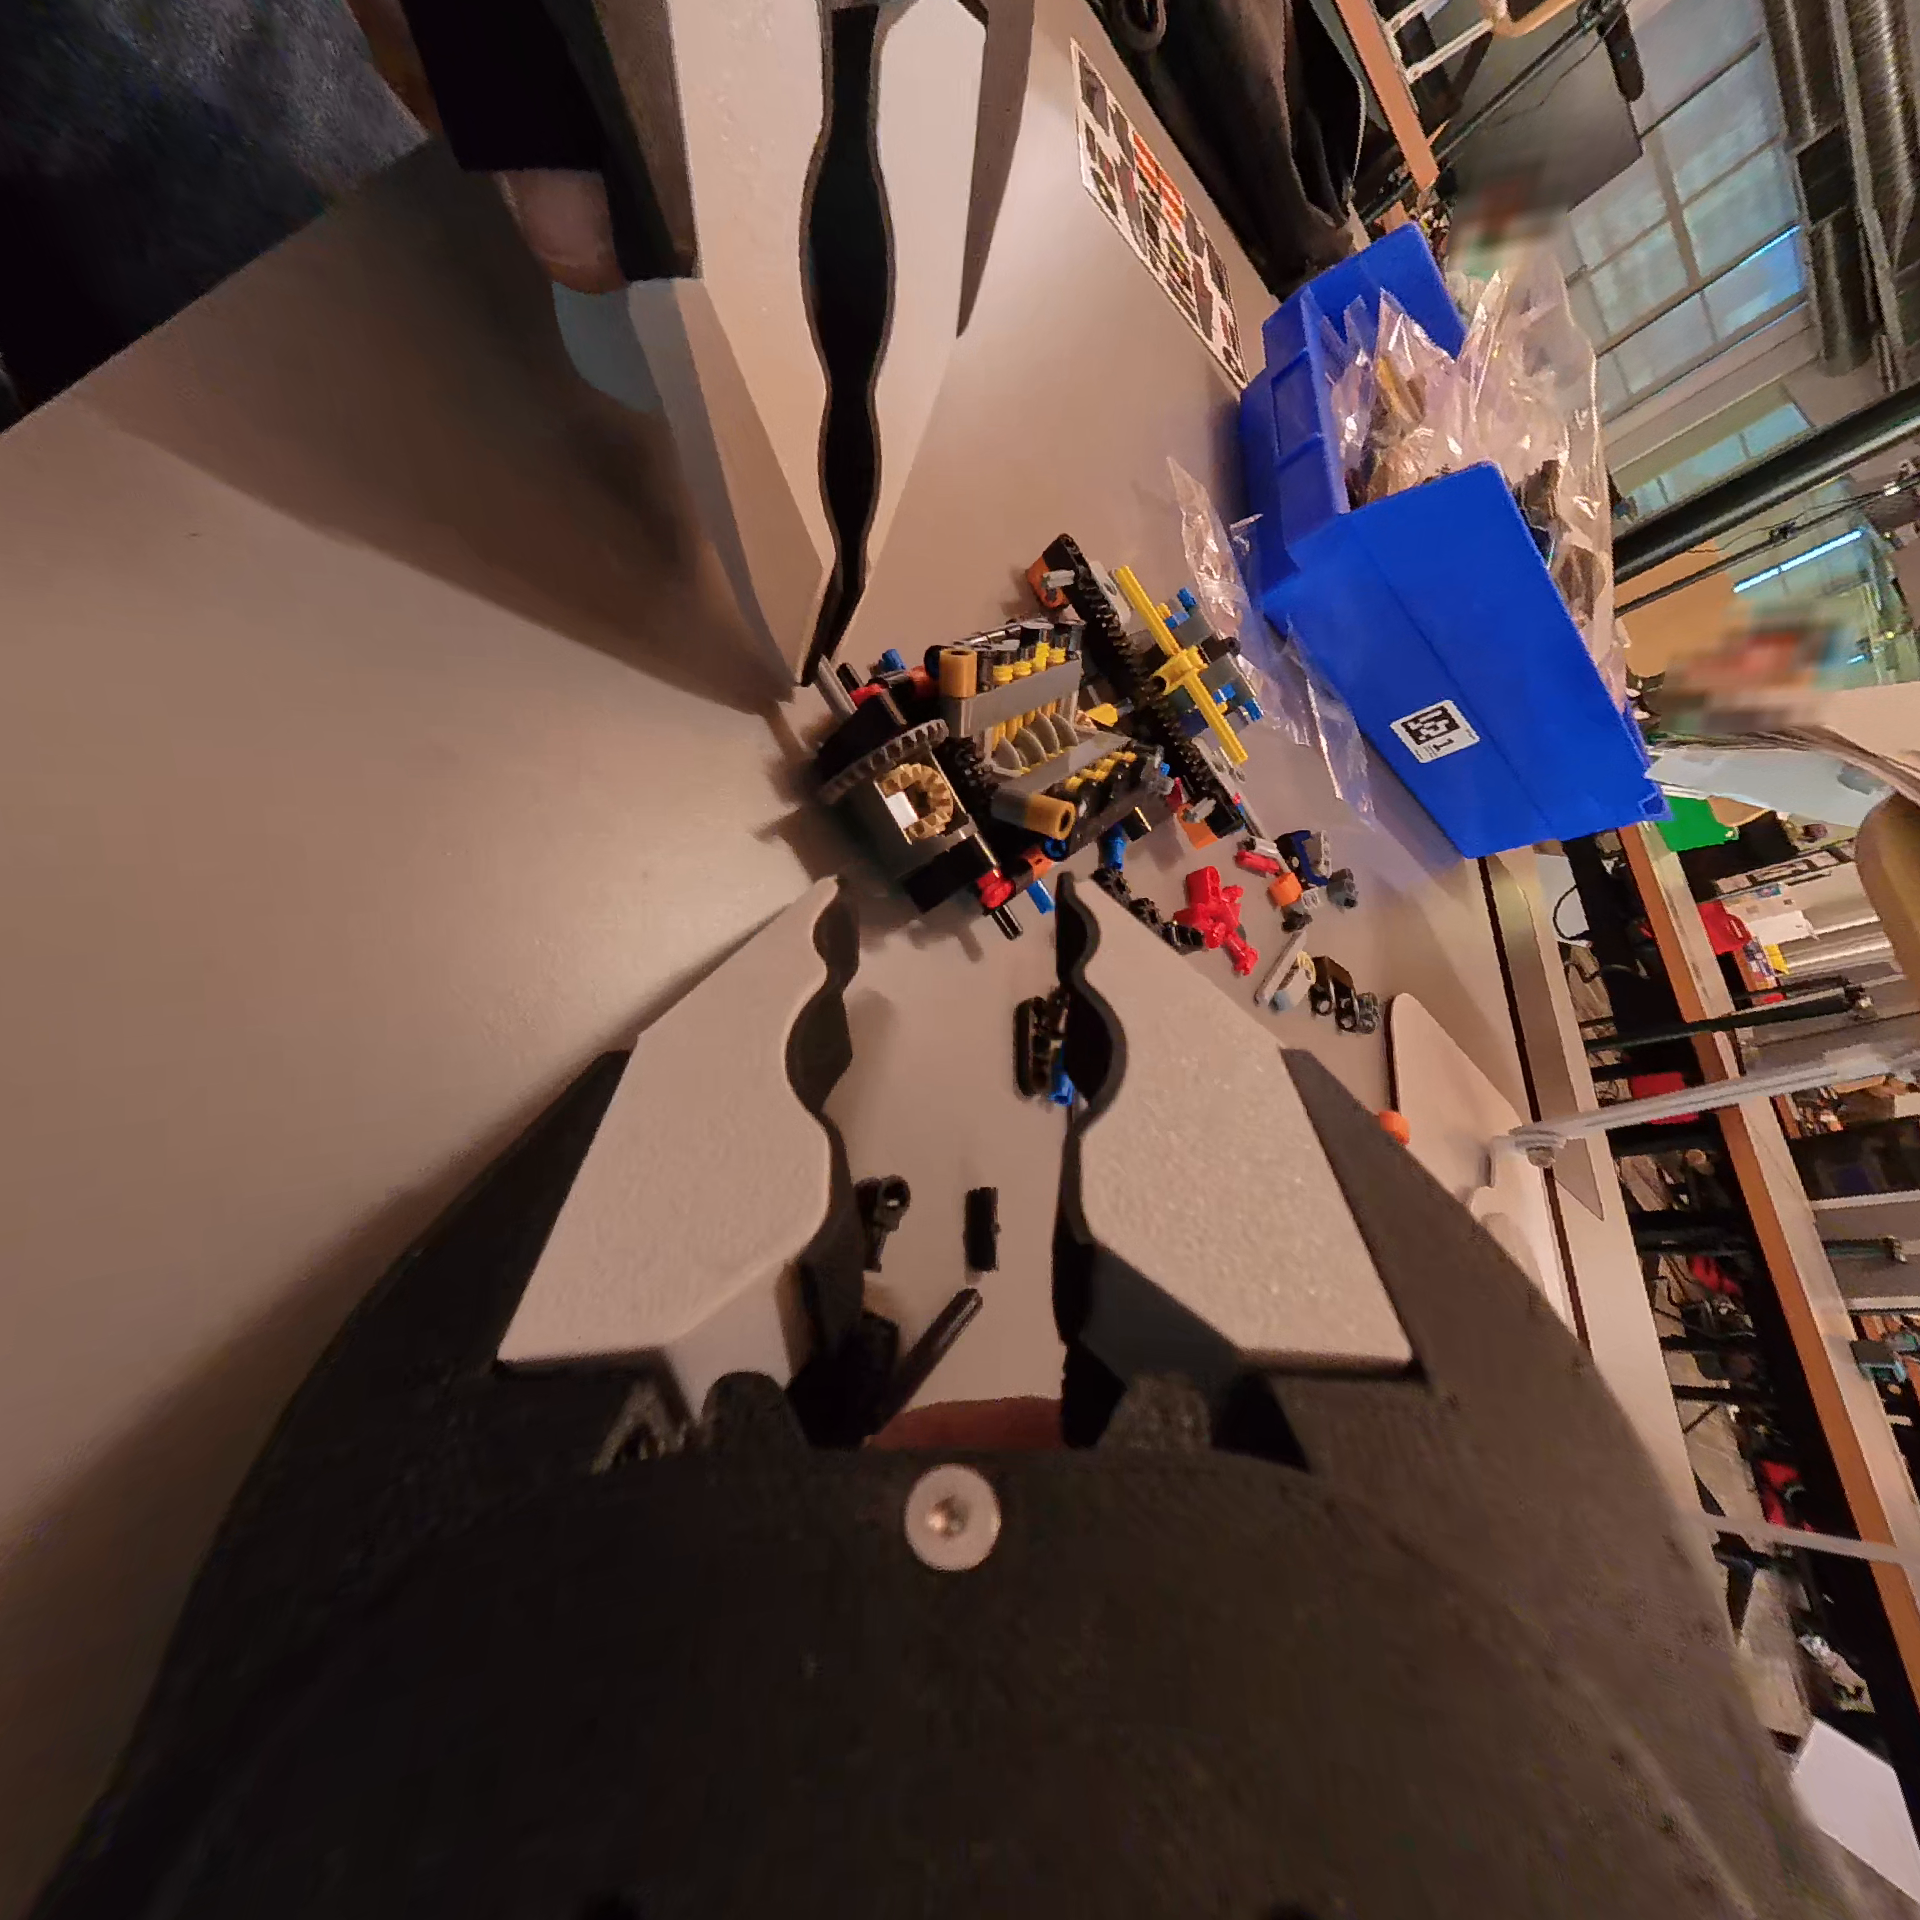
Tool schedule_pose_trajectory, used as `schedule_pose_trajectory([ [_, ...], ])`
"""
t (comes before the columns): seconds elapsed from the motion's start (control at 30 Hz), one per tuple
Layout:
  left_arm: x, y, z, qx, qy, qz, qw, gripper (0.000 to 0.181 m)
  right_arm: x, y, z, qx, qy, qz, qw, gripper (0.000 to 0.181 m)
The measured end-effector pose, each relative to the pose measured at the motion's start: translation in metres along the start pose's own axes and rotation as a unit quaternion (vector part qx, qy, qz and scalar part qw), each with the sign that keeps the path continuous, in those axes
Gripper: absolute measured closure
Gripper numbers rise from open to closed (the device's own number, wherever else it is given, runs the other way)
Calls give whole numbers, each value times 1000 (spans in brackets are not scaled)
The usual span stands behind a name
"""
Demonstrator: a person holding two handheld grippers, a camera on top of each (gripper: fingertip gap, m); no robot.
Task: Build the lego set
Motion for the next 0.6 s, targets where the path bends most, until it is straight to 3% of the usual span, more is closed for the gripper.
schedule_pose_trajectory([
  [0.6,0,0,-1,3,-3,0,1000,180,0,-9,1,-24,18,-3,1000,150],
])
Point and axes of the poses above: each gripper's, where its closed fingertips meet, y back along the fingers, x out of its underside, z = x × y across the jaws, the point moved 5 cm from there along y, back along the fingers, and after that the axes turned 6 degrees about -z, right-handed, at the moved point
